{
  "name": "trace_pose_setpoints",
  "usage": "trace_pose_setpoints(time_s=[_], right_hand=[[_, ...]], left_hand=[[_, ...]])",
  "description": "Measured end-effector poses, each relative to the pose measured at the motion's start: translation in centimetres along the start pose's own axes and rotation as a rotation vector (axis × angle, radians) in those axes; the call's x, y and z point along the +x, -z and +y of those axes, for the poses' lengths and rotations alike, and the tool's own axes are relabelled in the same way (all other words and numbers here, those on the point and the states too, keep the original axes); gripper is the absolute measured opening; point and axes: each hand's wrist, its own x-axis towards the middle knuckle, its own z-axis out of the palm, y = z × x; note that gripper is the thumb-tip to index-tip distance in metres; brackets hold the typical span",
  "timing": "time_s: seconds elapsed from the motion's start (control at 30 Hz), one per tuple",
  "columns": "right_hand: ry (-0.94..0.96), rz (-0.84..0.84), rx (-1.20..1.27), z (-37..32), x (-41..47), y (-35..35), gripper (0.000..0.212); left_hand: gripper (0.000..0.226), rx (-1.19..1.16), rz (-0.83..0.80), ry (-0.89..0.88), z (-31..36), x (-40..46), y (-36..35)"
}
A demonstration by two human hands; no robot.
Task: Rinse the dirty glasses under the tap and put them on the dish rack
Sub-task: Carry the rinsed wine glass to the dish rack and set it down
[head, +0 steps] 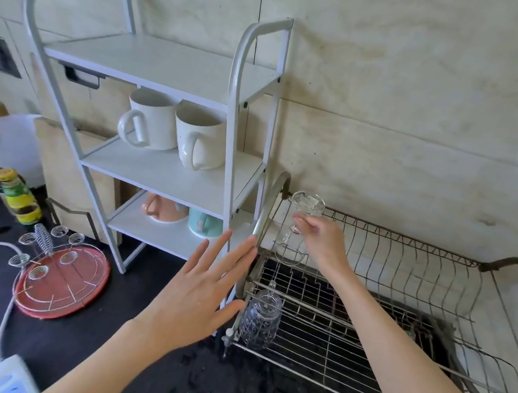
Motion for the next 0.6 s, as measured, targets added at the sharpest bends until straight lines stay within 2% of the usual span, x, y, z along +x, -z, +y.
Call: trace_pose_setpoints(time_s=[0.23,0.43,0.6], right_hand=[[-0.014,-0.015,-0.010,0.4,-0.1,0.1,0.030],[-0.085,-0.030,-0.062,0.7,-2.7,1.0,0.054],[0.057,-0.050,-0.307,-0.8,-8.0,1.8,0.061]], left_hand=[[0.069,0.001,-0.074,0.013,0.3,0.0,0.5],[0.075,-0.032,-0.060,0.028,0.3,-0.1,1.3],[0.071,-0.128,-0.052,0.124,1.4,-2.9,2.6]])
